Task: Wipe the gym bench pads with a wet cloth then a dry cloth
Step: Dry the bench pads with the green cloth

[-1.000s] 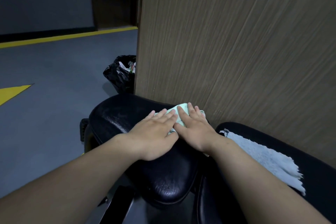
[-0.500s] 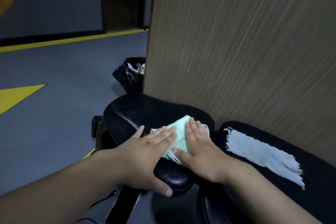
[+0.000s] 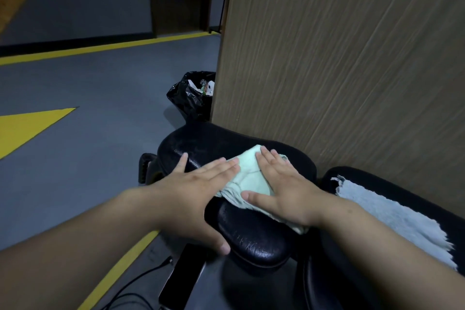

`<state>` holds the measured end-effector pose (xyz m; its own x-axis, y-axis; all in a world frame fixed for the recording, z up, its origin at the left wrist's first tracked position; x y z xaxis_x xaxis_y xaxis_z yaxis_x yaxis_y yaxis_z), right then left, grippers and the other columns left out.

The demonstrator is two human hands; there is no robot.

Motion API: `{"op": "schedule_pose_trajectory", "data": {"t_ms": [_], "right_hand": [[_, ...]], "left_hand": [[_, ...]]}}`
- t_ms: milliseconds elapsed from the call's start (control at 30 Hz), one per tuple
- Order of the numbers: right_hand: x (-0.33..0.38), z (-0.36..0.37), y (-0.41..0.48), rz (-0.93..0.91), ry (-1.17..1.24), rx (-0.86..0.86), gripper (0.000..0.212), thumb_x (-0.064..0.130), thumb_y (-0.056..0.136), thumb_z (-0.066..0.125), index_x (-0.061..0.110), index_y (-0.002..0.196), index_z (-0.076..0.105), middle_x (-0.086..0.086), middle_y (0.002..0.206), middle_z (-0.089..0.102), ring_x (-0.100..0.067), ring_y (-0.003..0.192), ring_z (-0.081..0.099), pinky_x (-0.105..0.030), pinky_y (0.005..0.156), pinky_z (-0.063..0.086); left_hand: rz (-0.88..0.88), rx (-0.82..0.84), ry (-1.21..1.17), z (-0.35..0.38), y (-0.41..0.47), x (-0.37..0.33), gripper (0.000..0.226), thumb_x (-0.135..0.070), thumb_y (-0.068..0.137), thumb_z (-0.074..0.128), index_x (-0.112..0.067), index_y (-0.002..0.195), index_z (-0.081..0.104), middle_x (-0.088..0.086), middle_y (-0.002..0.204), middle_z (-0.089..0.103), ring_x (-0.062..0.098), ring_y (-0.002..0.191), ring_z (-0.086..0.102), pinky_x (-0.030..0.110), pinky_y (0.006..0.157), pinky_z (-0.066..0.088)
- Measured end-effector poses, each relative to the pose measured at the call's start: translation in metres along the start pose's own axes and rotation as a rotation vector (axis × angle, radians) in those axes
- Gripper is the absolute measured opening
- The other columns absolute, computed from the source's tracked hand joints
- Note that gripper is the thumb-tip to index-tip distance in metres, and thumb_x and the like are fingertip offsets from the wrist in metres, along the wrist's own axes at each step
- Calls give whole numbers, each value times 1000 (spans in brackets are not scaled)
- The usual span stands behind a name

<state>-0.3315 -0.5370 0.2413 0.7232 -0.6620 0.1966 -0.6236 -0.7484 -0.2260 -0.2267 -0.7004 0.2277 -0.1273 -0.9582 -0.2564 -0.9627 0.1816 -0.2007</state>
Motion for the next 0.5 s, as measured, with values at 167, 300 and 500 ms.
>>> {"op": "schedule_pose_trajectory", "data": {"t_ms": [167, 300, 500], "right_hand": [[-3, -10, 43, 31, 6, -24, 100, 75, 87, 39, 20, 157, -8, 5, 163, -17, -9, 149, -17, -35, 122, -7], [-3, -9, 61, 48, 12, -62, 100, 77, 86, 36, 20, 157, -6, 5, 164, -14, -10, 149, -15, -37, 123, -6], [5, -3, 47, 40, -9, -81, 96, 71, 91, 32, 12, 156, -9, -5, 163, -18, -15, 148, -20, -37, 122, -8]], "left_hand": [[-35, -29, -125, -13, 21, 31, 123, -89, 64, 54, -42, 153, -16, -31, 155, -21, -21, 133, -28, 49, 111, -30], [-105, -107, -152, -17, 30, 45, 97, -79, 81, 43, -41, 156, -6, -33, 156, -14, -20, 136, -19, 54, 113, -26], [-118, -104, -100, -15, 22, 36, 93, -75, 87, 40, -37, 156, -8, -27, 160, -14, -11, 143, -16, 61, 113, -21]]}}
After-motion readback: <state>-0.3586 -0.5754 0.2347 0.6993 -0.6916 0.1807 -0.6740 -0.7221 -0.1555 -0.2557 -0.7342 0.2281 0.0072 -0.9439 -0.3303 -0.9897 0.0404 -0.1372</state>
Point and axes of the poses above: each hand's wrist, its own y-axis towards the middle knuckle, its own z-axis out of the palm, x = y × z, the point moved 4 cm from there along y, towards the middle knuckle
